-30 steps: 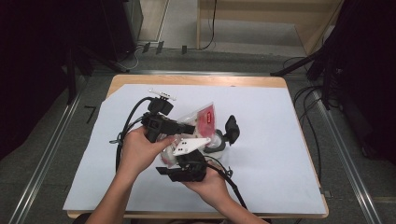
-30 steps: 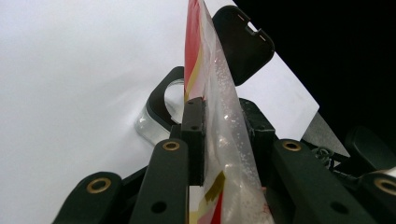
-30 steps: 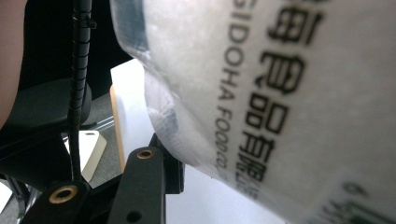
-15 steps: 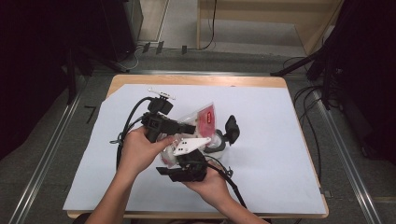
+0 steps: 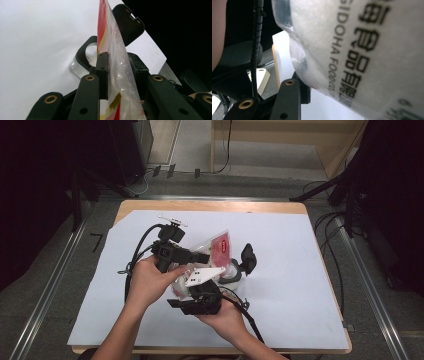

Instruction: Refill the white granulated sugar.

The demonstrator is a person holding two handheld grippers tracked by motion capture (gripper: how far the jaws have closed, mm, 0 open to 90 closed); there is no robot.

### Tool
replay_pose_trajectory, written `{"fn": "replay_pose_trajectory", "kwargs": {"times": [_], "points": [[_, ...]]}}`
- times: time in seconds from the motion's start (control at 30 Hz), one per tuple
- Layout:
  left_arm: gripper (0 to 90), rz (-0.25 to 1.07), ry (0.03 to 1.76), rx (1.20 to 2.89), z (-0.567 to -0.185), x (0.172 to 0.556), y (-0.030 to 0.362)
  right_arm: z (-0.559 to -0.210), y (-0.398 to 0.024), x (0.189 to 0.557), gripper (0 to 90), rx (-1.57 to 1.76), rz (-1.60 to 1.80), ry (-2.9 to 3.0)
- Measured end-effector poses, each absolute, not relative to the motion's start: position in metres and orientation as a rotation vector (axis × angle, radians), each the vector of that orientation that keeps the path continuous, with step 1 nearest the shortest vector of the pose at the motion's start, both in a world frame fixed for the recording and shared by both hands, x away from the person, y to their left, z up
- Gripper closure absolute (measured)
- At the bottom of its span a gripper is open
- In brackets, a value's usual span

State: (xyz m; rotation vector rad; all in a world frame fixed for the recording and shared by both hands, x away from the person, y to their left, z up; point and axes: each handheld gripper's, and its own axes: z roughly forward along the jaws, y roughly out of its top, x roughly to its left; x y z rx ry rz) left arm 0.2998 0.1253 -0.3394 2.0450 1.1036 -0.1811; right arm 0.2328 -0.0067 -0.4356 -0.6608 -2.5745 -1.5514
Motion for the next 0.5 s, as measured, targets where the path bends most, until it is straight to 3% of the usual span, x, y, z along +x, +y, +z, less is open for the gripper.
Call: {"fn": "replay_pose_trajectory", "kwargs": {"times": [0.5], "points": [[73.3,-0.181,1.102,2.051,-0.3391,0.299,0.125,-0.4354,-0.0066,0.232,63.1,-0.661,-1.553,-2.578]]}}
